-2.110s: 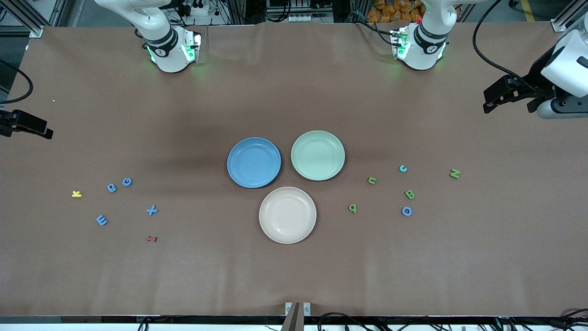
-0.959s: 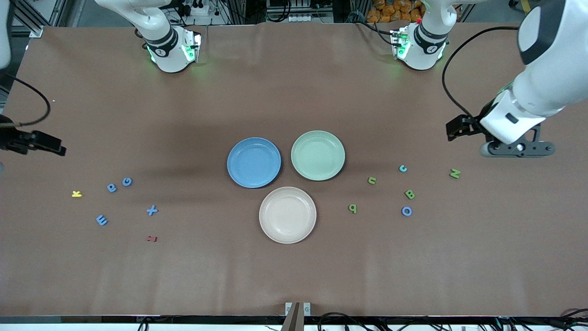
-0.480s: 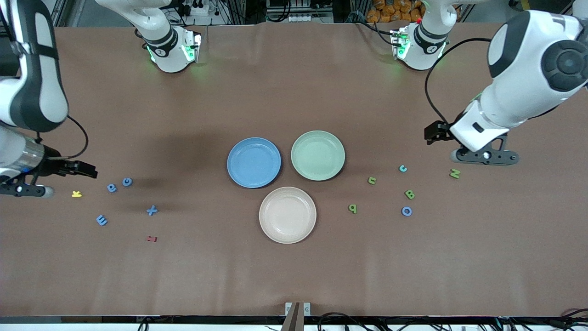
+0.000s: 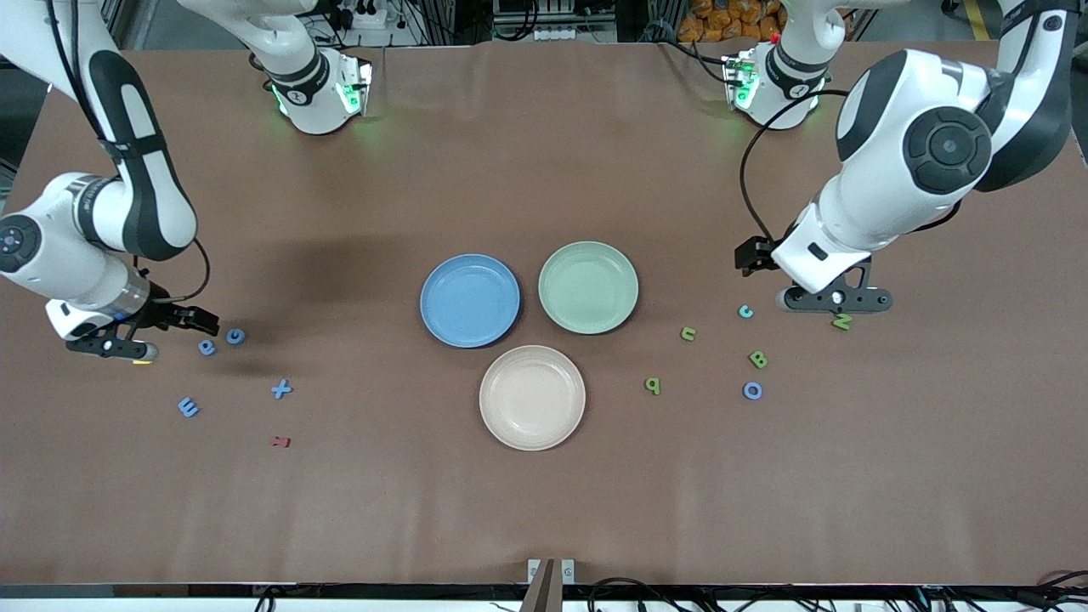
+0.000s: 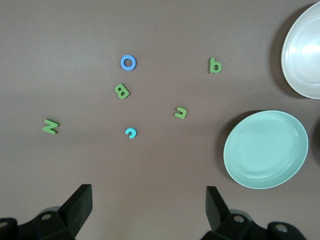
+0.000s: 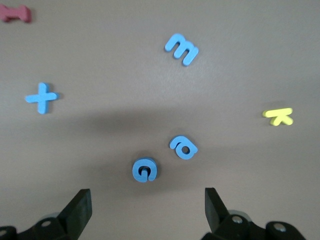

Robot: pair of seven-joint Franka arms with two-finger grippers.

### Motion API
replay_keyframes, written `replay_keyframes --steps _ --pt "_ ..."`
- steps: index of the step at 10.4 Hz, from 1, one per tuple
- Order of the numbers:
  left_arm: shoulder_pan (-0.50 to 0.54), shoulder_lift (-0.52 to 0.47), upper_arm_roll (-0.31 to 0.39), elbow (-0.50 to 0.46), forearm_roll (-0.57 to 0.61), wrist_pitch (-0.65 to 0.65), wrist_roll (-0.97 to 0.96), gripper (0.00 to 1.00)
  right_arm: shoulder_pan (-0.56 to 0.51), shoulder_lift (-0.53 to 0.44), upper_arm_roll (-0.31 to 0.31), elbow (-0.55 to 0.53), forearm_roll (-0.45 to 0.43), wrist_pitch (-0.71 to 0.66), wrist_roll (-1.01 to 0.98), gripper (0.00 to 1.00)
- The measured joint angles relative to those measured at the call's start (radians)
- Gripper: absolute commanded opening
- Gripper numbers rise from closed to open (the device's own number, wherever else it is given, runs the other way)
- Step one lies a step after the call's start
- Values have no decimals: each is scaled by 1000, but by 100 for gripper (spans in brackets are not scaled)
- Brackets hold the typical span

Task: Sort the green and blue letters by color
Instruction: 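Move the right gripper to the blue c while the left gripper reaches B, then grasp the blue c with the right gripper while the left gripper grasps B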

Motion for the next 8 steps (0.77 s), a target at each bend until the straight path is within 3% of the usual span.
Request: replay_keyframes --steps 8 --pt "7 89 7 -49 15 118 -35 100 4 119 8 -2 177 86 1 100"
